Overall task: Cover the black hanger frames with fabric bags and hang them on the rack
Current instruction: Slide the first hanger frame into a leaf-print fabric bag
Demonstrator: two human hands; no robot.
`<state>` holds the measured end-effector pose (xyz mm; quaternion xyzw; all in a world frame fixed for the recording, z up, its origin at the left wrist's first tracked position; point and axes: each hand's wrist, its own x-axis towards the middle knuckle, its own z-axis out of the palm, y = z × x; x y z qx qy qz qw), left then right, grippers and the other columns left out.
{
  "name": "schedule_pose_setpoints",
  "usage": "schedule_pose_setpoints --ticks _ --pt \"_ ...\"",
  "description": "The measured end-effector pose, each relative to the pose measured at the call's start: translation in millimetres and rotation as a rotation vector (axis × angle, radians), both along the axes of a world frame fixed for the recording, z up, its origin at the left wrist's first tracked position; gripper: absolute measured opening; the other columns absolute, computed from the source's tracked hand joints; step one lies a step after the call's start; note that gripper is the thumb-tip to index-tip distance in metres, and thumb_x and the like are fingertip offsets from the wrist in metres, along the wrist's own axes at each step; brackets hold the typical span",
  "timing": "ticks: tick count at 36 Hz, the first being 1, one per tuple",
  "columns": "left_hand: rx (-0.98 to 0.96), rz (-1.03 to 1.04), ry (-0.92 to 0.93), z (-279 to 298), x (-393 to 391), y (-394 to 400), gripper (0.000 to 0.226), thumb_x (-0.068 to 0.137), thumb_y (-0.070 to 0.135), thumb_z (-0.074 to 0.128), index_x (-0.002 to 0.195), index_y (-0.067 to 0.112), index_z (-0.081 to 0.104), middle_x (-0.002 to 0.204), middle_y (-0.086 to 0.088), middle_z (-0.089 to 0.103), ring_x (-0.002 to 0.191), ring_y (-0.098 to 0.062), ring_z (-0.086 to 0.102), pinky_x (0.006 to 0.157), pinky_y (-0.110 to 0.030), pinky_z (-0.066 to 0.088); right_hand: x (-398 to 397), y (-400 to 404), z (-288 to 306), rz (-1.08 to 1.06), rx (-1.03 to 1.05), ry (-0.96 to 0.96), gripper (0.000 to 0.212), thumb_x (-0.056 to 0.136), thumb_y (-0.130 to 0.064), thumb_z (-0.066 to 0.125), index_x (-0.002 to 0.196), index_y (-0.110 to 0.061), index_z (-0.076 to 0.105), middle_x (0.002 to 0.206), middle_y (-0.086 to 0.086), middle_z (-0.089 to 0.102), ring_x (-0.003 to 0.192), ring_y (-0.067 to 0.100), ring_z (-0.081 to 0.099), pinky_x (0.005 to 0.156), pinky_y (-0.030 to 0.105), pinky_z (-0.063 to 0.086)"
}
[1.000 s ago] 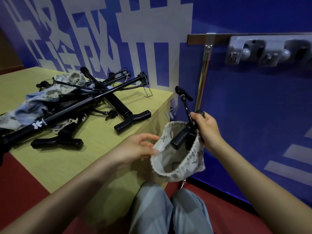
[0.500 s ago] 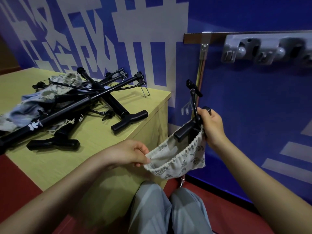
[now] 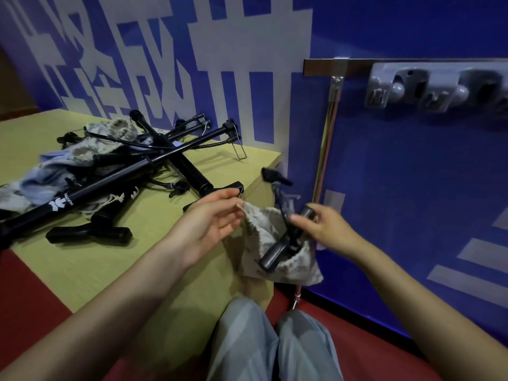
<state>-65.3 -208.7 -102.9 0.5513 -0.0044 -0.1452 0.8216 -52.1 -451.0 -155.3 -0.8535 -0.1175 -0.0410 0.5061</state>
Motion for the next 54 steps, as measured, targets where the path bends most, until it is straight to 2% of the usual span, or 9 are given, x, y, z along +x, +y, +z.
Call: schedule_pose_setpoints --ticks 3,9,17,21,30,35,44,48,54 --pt "-0.082 -0.018 0.022 0 1 -5 0.022 0.076 0.006 0.060 0.097 0.013 0.060 0.077 -0.002 0.065 0.075 -0.015 0.062 0.077 -0.029 0.048 2 -3 -5 0.030 -0.253 -0.076 0.031 0.088 -0.040 0.064 0.065 -0.025 0.050 0.069 -0.006 0.047 0.067 0.007 0.046 0.062 0.027 0.036" --pt "-0.155 0.049 0.007 11 4 11 0.040 0.072 0.004 0.054 0.111 0.012 0.057 0.063 0.001 0.059 0.069 -0.013 0.055 0.086 -0.034 0.045 4 -23 -10 -0.143 -0.226 -0.147 0.062 0.081 -0.070 0.046 0.057 -0.014 0.038 0.063 0.006 0.042 0.066 0.016 0.044 0.062 0.033 0.035" --pt "-0.298 0.132 0.073 2 5 21 0.051 0.079 0.003 0.053 0.129 0.015 0.051 0.070 0.001 0.051 0.057 -0.008 0.053 0.079 -0.028 0.047 4 -17 1 -0.155 0.480 0.048 0.035 0.086 -0.029 0.071 0.064 -0.009 0.051 0.064 0.010 0.049 0.065 0.021 0.049 0.066 0.030 0.040" --pt "0.098 0.137 -0.033 -2 0 26 0.043 0.095 -0.001 0.045 0.135 0.016 0.048 0.067 0.002 0.045 0.044 -0.003 0.035 0.057 -0.020 0.032 5 -21 17 -0.181 0.758 0.099 0.039 0.089 -0.029 0.066 0.053 -0.020 0.057 0.055 -0.001 0.049 0.058 0.015 0.044 0.064 0.033 0.035" --pt "0.142 0.015 -0.154 23 -12 -8 0.033 0.093 0.003 0.053 0.124 0.012 0.060 0.074 0.002 0.066 0.065 -0.008 0.060 0.067 -0.022 0.050 -13 10 61 -0.068 0.167 -0.272 0.045 0.094 -0.022 0.061 0.059 -0.017 0.034 0.056 -0.004 0.033 0.054 0.007 0.031 0.050 0.020 0.028" --pt "0.039 -0.017 -0.220 44 -18 -38 0.033 0.090 0.002 0.057 0.120 0.016 0.062 0.097 -0.007 0.071 0.076 -0.012 0.060 0.082 -0.025 0.050 -19 27 78 -0.027 0.226 -0.293 0.043 0.095 -0.024 0.058 0.060 -0.008 0.038 0.061 0.009 0.039 0.058 0.016 0.038 0.056 0.026 0.033" --pt "0.206 0.081 -0.564 59 -14 -33 0.050 0.097 0.000 0.048 0.135 0.032 0.047 0.087 0.000 0.070 0.056 -0.007 0.046 0.062 -0.019 0.044 -13 37 84 0.035 0.271 -0.177 0.028 0.097 -0.027 0.056 0.074 -0.017 0.044 0.058 -0.013 0.040 0.052 0.003 0.036 0.055 0.023 0.032" --pt "0.199 0.022 -0.657 57 -18 -29 0.075 0.094 -0.010 0.045 0.141 0.047 0.030 0.090 -0.006 0.066 0.059 -0.010 0.046 0.057 -0.020 0.043 -18 51 87 0.136 0.317 -0.126 0.011 0.096 -0.018 0.058 0.107 -0.017 0.062 0.055 -0.004 0.036 0.044 0.003 0.034 0.045 0.015 0.029" --pt "0.215 0.018 -0.657 57 -22 -16 0.080 0.094 -0.010 0.044 0.151 0.039 0.018 0.083 -0.006 0.065 0.054 -0.010 0.046 0.047 -0.018 0.039 -21 65 89 0.304 0.383 0.068 0.019 0.097 -0.018 0.054 0.090 -0.008 0.068 0.045 -0.009 0.035 0.039 0.006 0.027 0.040 0.021 0.018"
